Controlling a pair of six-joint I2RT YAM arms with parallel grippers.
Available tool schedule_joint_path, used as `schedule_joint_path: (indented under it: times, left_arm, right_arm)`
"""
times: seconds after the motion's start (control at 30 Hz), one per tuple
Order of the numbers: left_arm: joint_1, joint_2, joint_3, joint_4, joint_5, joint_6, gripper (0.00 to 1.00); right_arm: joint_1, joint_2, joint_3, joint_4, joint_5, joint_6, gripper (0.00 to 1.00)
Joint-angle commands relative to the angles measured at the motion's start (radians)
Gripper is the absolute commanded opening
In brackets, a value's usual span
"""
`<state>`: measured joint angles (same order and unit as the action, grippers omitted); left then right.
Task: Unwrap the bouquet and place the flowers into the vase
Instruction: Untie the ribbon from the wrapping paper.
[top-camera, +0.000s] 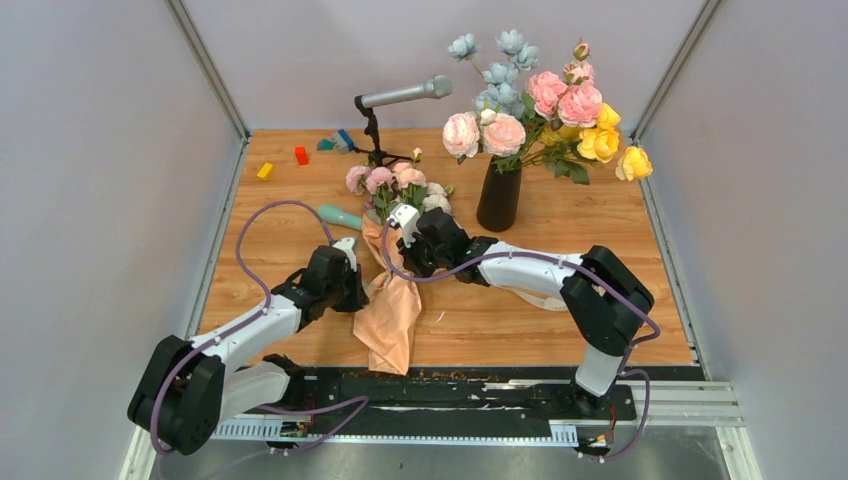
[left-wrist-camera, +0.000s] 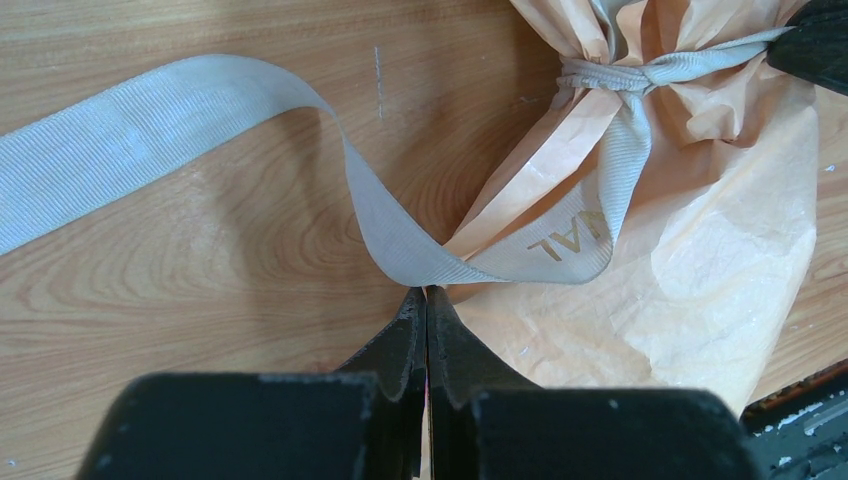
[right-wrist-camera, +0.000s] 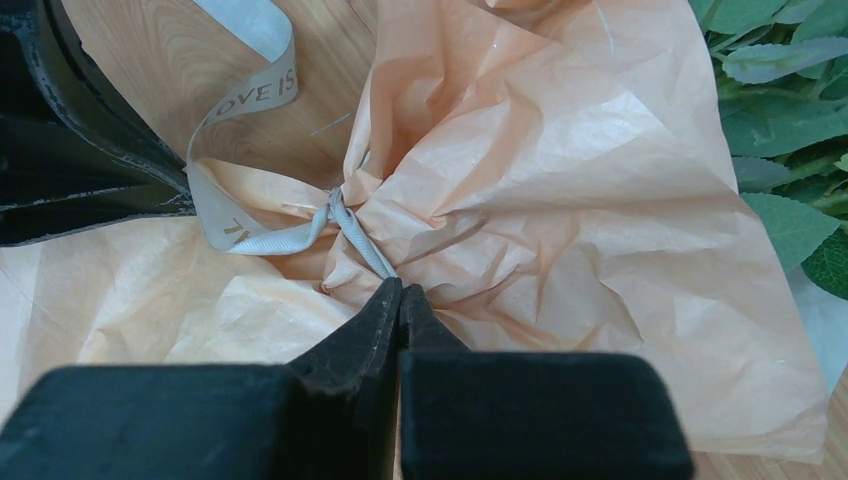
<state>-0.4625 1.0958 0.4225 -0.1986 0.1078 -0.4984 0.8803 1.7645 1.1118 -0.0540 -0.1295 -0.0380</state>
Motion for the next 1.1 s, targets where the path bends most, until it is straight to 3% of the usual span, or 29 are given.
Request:
schedule_joint_path:
  times: [0.0,0.2,0.57,1.07]
  left_arm:
    - [0.004,-0.004,0.038,0.002,0.007,0.010,0.00]
    - [0.004,-0.013,0.033,0.000,0.006,0.005,0.00]
    - [0.003,-0.028,0.029,-0.010,-0.005,0.004,0.00]
    - [0.004,-0.055,0.022,-0.026,-0.017,0.000,0.00]
  right_arm:
    - [0.005,0.005,0.020,0.045,0.006,-0.010,0.00]
    - [0.022,-0.045,-0.055,0.149,0.078,-0.015,0.00]
    - [0.105,-0.131,-0.176,0.298,0.391,-0.081,0.00]
    - [0.152,-0.150,-0.216,0.326,0.633,-0.079,0.00]
